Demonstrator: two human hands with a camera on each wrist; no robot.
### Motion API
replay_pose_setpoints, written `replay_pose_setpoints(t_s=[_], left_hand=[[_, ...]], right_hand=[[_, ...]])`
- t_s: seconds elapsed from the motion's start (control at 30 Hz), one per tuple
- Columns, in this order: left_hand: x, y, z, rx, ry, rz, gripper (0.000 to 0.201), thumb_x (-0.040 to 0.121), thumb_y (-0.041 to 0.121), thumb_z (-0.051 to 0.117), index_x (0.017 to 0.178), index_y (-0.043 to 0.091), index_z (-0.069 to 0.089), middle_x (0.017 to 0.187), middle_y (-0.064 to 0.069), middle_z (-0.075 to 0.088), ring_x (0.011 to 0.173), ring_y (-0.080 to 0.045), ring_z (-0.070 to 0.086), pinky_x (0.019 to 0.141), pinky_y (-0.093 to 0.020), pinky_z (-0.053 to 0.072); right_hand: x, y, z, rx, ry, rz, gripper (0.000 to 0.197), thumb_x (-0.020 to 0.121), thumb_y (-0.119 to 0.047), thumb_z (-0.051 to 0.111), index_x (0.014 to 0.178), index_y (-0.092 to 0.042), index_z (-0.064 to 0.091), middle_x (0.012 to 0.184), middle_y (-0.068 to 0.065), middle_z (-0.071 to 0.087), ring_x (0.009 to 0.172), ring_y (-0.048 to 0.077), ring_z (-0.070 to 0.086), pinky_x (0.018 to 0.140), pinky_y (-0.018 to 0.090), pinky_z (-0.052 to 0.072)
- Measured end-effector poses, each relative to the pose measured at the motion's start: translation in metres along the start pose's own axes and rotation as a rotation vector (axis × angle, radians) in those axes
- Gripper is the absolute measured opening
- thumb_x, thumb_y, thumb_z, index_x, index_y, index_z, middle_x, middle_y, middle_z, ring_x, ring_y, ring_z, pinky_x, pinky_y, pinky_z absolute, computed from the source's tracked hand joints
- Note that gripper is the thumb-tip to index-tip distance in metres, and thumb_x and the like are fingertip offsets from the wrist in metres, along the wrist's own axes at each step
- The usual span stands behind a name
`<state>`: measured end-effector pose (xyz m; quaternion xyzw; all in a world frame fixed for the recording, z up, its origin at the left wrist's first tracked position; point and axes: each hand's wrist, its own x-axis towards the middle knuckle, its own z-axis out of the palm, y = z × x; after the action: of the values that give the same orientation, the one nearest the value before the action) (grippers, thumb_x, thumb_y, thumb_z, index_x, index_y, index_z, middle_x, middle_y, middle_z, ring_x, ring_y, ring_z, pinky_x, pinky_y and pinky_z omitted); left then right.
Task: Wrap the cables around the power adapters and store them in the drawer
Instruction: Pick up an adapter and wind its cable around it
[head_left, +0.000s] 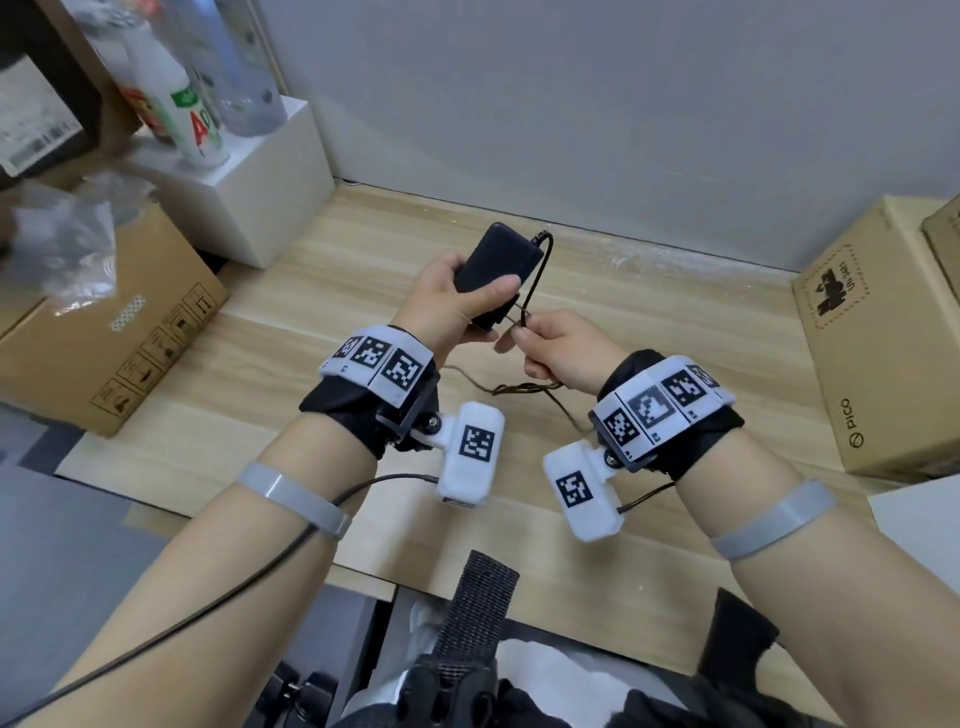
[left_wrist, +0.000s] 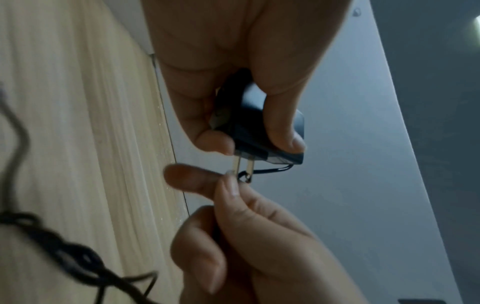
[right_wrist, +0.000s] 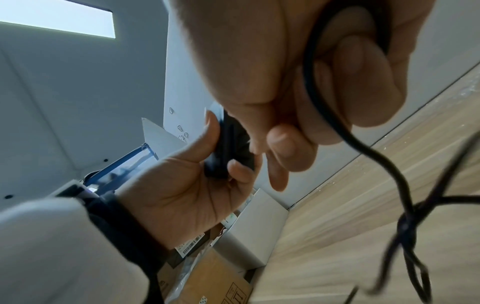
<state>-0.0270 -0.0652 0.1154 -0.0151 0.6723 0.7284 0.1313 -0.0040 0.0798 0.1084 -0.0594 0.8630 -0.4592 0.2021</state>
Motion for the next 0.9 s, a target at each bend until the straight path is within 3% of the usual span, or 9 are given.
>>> replay_pose_setpoints(t_s=[0.1, 0.27, 0.37, 0.43, 0.5, 0.63, 0.7, 0.8, 0.9], left_hand=[[0.005, -0.001, -0.001, 0.095, -0.001, 0.034, 0.024, 0.082, 0.009, 0.067, 0.089, 0.018, 0.046, 0.081, 0.0, 0.053, 0.067, -0.011, 0.056, 0.052, -0.022, 0.05], [0.014, -0.008, -0.008, 0.208, 0.062, 0.081, 0.034, 0.08, 0.01, 0.07, 0.099, 0.015, 0.043, 0.085, 0.004, 0.054, 0.069, -0.009, 0.055, 0.049, -0.018, 0.048], [0.017, -0.013, -0.012, 0.211, 0.06, 0.073, 0.035, 0.079, 0.01, 0.07, 0.102, 0.015, 0.044, 0.085, 0.004, 0.055, 0.067, -0.009, 0.055, 0.046, -0.017, 0.046], [0.019, -0.015, -0.015, 0.247, 0.065, 0.077, 0.038, 0.078, 0.008, 0.071, 0.104, 0.014, 0.044, 0.086, 0.004, 0.055, 0.066, -0.009, 0.055, 0.046, -0.018, 0.047], [0.021, -0.017, -0.018, 0.282, 0.076, 0.084, 0.042, 0.074, 0.005, 0.073, 0.102, 0.014, 0.044, 0.085, 0.003, 0.054, 0.065, -0.012, 0.055, 0.045, -0.018, 0.047], [0.02, -0.023, -0.025, 0.359, 0.08, 0.088, 0.047, 0.063, -0.006, 0.077, 0.085, 0.019, 0.045, 0.078, 0.004, 0.053, 0.061, -0.012, 0.051, 0.042, -0.013, 0.04], [0.018, -0.024, -0.026, 0.386, 0.013, 0.072, 0.05, 0.057, -0.007, 0.081, 0.08, 0.022, 0.046, 0.076, 0.004, 0.055, 0.06, -0.009, 0.052, 0.043, -0.012, 0.041], [0.015, -0.022, -0.026, 0.396, -0.135, 0.049, 0.051, 0.055, -0.01, 0.081, 0.082, 0.02, 0.05, 0.073, 0.002, 0.057, 0.056, -0.006, 0.054, 0.049, -0.017, 0.046], [0.01, -0.015, -0.027, 0.397, -0.307, 0.048, 0.051, 0.056, -0.013, 0.079, 0.085, 0.018, 0.052, 0.072, 0.0, 0.059, 0.057, -0.008, 0.057, 0.057, -0.024, 0.049]], right_hand=[[0.001, 0.001, -0.001, -0.017, -0.036, 0.016, 0.023, 0.095, -0.015, 0.043, 0.08, -0.015, 0.06, 0.053, -0.001, 0.049, 0.041, 0.001, 0.044, 0.059, 0.022, 0.039], [-0.003, -0.007, 0.001, 0.078, -0.176, -0.044, 0.018, 0.091, -0.01, 0.052, 0.076, -0.019, 0.059, 0.056, -0.005, 0.064, 0.071, 0.016, 0.061, 0.091, 0.038, 0.046], [-0.005, -0.014, -0.001, 0.165, -0.173, -0.035, 0.018, 0.092, -0.006, 0.049, 0.082, -0.016, 0.058, 0.037, -0.008, 0.047, 0.051, 0.011, 0.062, 0.08, 0.032, 0.052], [-0.008, -0.016, -0.002, 0.211, -0.168, -0.032, 0.014, 0.093, -0.008, 0.049, 0.09, -0.014, 0.061, 0.035, -0.01, 0.036, 0.037, 0.01, 0.054, 0.072, 0.039, 0.056], [-0.011, -0.019, -0.004, 0.254, -0.178, -0.076, 0.014, 0.094, -0.009, 0.049, 0.095, -0.013, 0.063, 0.037, -0.012, 0.033, 0.031, 0.008, 0.044, 0.056, 0.031, 0.058], [-0.01, -0.023, -0.012, 0.247, -0.088, -0.131, 0.022, 0.095, -0.012, 0.046, 0.079, -0.014, 0.061, 0.046, -0.008, 0.037, 0.032, 0.005, 0.028, 0.034, 0.017, 0.036], [-0.007, -0.023, -0.018, 0.129, 0.021, -0.134, 0.024, 0.093, -0.014, 0.05, 0.071, -0.017, 0.061, 0.043, -0.011, 0.041, 0.033, 0.004, 0.029, 0.034, 0.015, 0.027], [-0.003, -0.021, -0.028, -0.03, 0.15, -0.164, 0.019, 0.088, -0.019, 0.058, 0.07, -0.02, 0.065, 0.057, -0.011, 0.057, 0.045, -0.001, 0.046, 0.05, 0.009, 0.034], [0.002, -0.012, -0.033, -0.018, 0.221, -0.167, 0.015, 0.08, -0.019, 0.068, 0.066, -0.023, 0.064, 0.074, 0.005, 0.06, 0.066, 0.006, 0.049, 0.073, 0.027, 0.04]])
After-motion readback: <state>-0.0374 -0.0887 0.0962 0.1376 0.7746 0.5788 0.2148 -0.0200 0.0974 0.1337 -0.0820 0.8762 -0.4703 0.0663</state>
